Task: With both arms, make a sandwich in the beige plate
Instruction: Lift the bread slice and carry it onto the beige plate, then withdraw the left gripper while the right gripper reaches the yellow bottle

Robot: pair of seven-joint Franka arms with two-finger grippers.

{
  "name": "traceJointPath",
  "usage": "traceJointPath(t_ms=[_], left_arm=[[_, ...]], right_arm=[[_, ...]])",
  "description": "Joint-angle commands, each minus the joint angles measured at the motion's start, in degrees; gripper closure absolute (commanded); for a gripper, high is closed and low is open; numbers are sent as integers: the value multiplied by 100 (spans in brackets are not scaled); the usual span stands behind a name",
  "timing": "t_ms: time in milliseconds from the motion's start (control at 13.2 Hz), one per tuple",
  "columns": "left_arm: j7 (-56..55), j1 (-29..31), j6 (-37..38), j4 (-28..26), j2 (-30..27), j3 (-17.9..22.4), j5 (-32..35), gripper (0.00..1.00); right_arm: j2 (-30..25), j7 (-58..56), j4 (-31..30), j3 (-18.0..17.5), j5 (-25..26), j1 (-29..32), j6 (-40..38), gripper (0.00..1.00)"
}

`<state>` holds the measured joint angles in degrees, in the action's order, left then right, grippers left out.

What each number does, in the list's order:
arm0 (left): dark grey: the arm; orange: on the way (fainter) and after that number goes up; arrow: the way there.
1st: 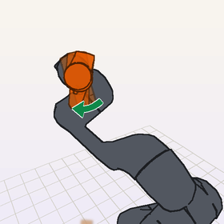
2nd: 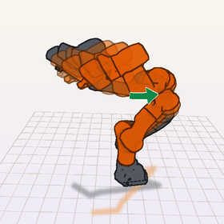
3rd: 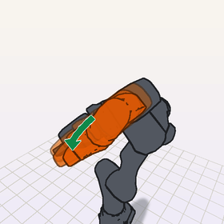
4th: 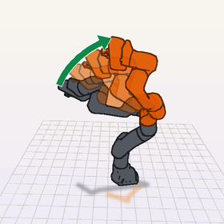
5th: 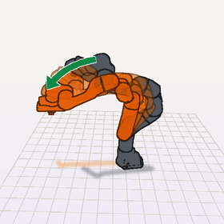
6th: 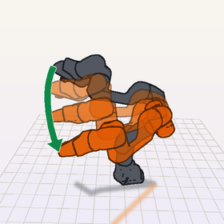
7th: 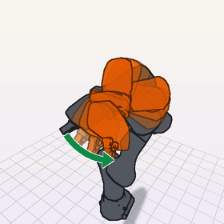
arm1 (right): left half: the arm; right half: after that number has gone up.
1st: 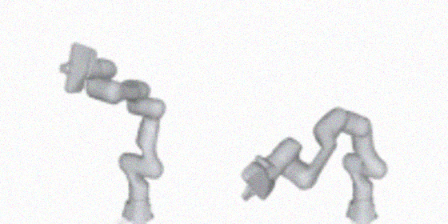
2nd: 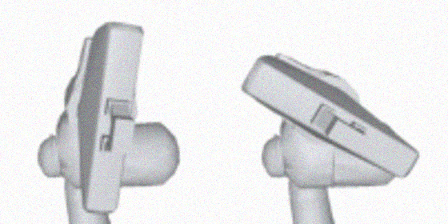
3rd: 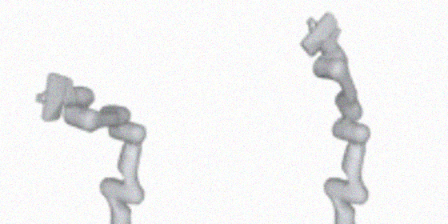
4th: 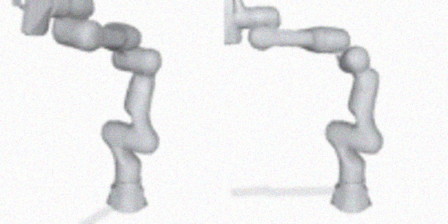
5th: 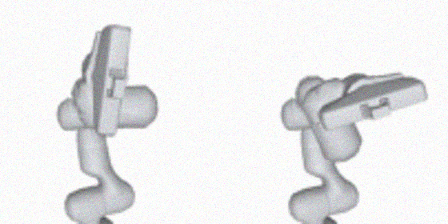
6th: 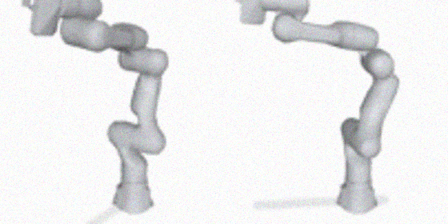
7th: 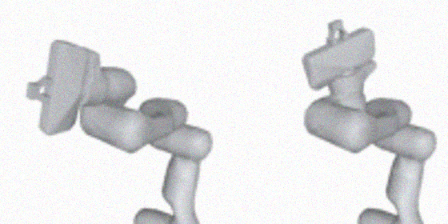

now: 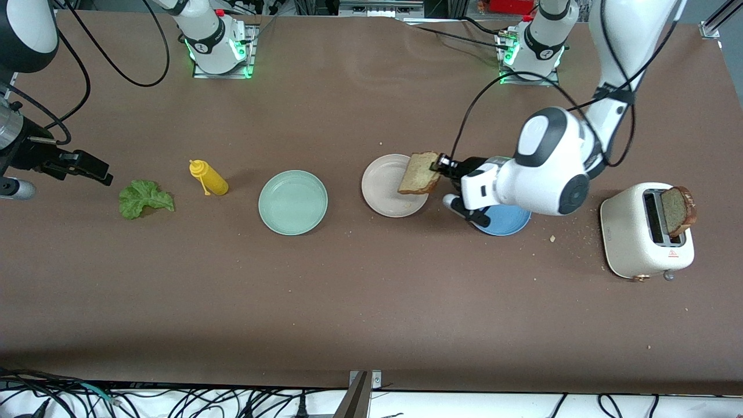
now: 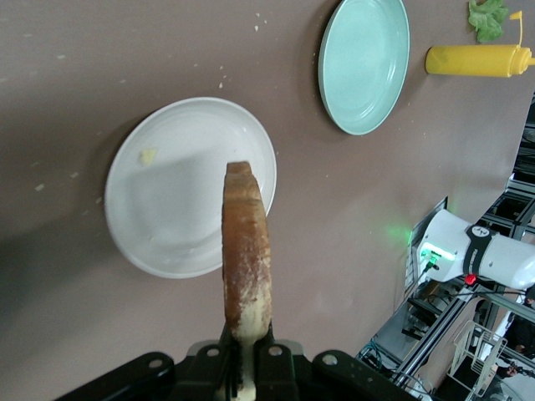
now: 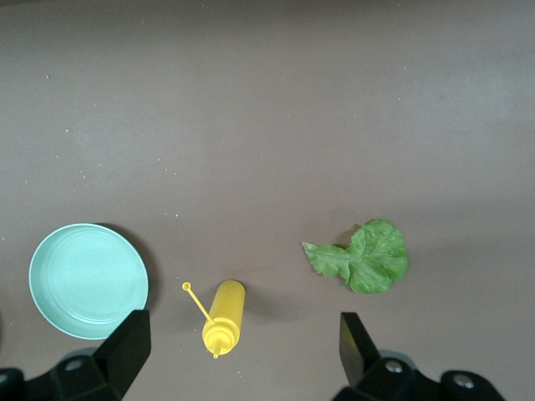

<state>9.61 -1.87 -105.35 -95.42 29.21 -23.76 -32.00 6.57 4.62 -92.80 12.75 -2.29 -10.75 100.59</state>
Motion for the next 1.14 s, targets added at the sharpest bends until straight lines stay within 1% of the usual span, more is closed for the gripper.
traceJointPath(t_ms=[0,378,454,530,605,681,832,1059], left_arm=[[495,-287,-414,190,505,30,-219,100],[1235,-533,-1012,120,1077,29,-228,100],[1340,-543,-1022,120,1174,29,-228,100],[1350,-552,-1022,120,1175,29,-219,94],[1359,-525,-1022,120,1175,38,-202,25],[1368,-517,-1022,120,1175,38,-123,0],[1368,-473,-1014,41,1175,73,-62,0],[1386,-367,-970,41,1087,82,648,0]], right_arm=[[63,83,-46,-1,9,21,-22,0],[169,83,-63,-9,9,-23,-22,0],[169,83,-63,-9,9,-23,-22,0],[178,83,-72,-9,9,-23,-22,0],[178,83,-81,-9,9,-23,-30,0],[204,83,-98,-9,18,-23,-22,0],[301,83,-107,-9,18,-23,-22,0],[336,-23,-300,-18,9,-6,66,0]])
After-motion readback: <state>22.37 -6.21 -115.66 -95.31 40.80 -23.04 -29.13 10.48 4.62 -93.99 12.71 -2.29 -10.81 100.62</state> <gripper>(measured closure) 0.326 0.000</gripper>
